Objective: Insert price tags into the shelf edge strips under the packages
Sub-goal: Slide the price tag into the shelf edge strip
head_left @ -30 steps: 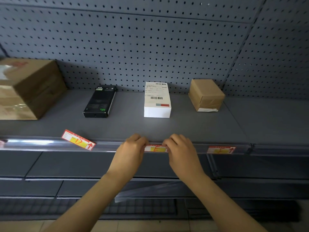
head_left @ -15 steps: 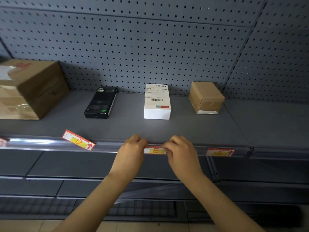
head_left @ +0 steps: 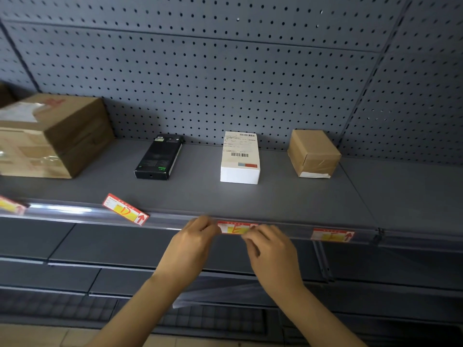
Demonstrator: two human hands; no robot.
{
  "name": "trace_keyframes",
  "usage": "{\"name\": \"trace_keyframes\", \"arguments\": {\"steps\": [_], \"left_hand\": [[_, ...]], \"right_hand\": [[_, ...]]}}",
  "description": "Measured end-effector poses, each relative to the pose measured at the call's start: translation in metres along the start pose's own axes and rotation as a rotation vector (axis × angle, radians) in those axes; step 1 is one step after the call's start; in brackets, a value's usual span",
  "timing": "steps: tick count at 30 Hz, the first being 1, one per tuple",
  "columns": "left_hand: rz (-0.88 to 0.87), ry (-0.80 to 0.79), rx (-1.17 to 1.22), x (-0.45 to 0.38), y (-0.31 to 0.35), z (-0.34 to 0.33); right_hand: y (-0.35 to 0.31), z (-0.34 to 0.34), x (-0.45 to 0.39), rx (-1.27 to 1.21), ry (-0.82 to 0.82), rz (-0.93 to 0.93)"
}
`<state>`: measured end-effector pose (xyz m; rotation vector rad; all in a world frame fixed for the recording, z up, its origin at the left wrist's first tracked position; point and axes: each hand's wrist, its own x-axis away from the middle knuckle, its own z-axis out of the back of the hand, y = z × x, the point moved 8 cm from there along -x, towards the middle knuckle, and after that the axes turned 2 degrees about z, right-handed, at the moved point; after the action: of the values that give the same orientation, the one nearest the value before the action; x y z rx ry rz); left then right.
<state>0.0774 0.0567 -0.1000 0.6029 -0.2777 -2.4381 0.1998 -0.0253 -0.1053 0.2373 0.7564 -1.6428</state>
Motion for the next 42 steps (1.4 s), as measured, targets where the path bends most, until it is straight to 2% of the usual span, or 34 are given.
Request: {"name": "trace_keyframes", "arguments": {"steps": [5,13,18,22,25,32,42], "left_hand": [[0.056,0.059,-0.023,0.008,-0.025,0.021],[0.139,0.173,-0.085,0.023,-0.115,0.098],[0.111,0.145,-0.045,0.028,-0.180,0.126],[0.047,0.067,0.149,0.026,-0.198,0.123],[0.020,0.083,0.215,0.023,-0.204,0.125],[0.002,0.103,0.251,0.027,-0.205,0.122],[0.071,0.086,0.196,0.033,-0.207,0.103]], "right_hand": [[-0.041,-0.032,-0.010,-0.067,-0.055,0.077],[-0.129,-0.081,-0.056,-0.119,-0.010,-0.008],[-0.167,-0.109,-0.063,-0.058,0.026,-0.121],[-0.175,-0.120,-0.065,0.014,0.026,-0.192],[-0.175,-0.123,-0.069,0.027,0.021,-0.227],[-0.177,-0.121,-0.073,0.052,-0.030,-0.218],[-0.168,-0.114,-0.080,0.052,-0.045,-0.168]]}}
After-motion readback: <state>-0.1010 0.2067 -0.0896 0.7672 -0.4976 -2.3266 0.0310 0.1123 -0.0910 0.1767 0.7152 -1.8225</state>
